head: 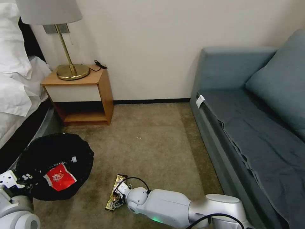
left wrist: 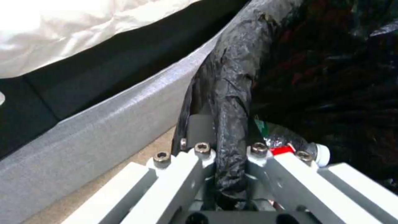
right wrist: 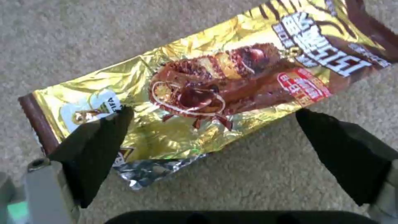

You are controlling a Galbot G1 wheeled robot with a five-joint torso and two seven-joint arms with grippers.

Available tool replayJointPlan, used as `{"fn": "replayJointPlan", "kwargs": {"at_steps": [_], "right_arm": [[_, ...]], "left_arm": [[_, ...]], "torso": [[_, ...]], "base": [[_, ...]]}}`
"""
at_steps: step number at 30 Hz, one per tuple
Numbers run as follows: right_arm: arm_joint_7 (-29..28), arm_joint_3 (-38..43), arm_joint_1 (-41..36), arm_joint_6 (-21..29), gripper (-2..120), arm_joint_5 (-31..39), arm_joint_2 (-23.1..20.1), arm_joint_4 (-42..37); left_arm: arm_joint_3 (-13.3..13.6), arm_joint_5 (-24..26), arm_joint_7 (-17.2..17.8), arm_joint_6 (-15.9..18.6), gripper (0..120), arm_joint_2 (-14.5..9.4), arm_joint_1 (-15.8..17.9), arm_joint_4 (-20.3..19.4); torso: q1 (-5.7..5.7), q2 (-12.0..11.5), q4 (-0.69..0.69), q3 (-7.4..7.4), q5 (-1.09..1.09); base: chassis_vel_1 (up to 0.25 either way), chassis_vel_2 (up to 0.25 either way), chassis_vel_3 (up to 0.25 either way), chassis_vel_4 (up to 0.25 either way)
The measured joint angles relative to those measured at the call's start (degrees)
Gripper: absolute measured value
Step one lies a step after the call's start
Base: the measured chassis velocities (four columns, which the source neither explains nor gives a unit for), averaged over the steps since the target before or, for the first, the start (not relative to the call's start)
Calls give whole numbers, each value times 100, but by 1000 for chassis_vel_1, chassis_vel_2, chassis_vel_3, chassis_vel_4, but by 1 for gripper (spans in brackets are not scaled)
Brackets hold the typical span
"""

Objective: Pick up the trash bin, then pick up the garbage on the floor and place it into the trash bin.

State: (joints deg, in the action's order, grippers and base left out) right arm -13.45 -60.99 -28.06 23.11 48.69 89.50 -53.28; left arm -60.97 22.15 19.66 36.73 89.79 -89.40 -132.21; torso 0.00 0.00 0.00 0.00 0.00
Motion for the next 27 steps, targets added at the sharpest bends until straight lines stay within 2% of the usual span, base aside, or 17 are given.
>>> {"fn": "replayJointPlan", "kwargs": {"at_steps": [4, 13, 15, 16, 18, 19, 23, 24, 27], "right_arm": [[0, -4, -24, -38, 97, -27, 7, 14], [73, -10, -36, -142, 68, -49, 37, 41], [76, -10, -38, -147, 68, -52, 37, 42], [101, -10, -44, -179, 57, -77, 37, 49], [122, -10, -47, -215, 49, -102, 37, 60], [122, -10, -47, -215, 49, -102, 37, 60], [155, -11, -47, -304, 29, -154, 11, 77], [155, -11, -47, -304, 29, -154, 11, 77], [159, -14, -24, -400, 16, -195, -28, 77]], "left_arm": [[1, -14, -10, -8, 2, -7, 9, 34], [-1, -54, -25, -34, 2, -2, 17, 68], [-1, -56, -25, -34, 2, -2, 17, 68], [-1, -70, -29, -41, 2, -1, 18, 76], [-1, -80, -31, -46, 2, 1, 21, 80], [-1, -80, -31, -46, 2, 1, 21, 80], [1, -115, -36, -57, 2, 16, 20, 92], [1, -115, -36, -57, 2, 16, 20, 92], [-1, -123, -40, -58, 2, 15, 23, 93]], "torso": [[0, 0, 0, 0, 0], [0, 0, 0, 0, 0], [0, 0, 0, 0, 0], [0, 0, 0, 0, 0], [0, 0, 0, 0, 0], [0, 0, 0, 0, 0], [0, 0, 0, 0, 0], [0, 0, 0, 0, 0], [-1, 0, 0, 0, 0]], "base": [[0, 0, 0, 0], [0, 0, 0, 0], [0, 0, 0, 0], [0, 0, 0, 0], [0, 0, 0, 0], [0, 0, 0, 0], [0, 0, 0, 0], [0, 0, 0, 0], [0, 0, 0, 0]]}}
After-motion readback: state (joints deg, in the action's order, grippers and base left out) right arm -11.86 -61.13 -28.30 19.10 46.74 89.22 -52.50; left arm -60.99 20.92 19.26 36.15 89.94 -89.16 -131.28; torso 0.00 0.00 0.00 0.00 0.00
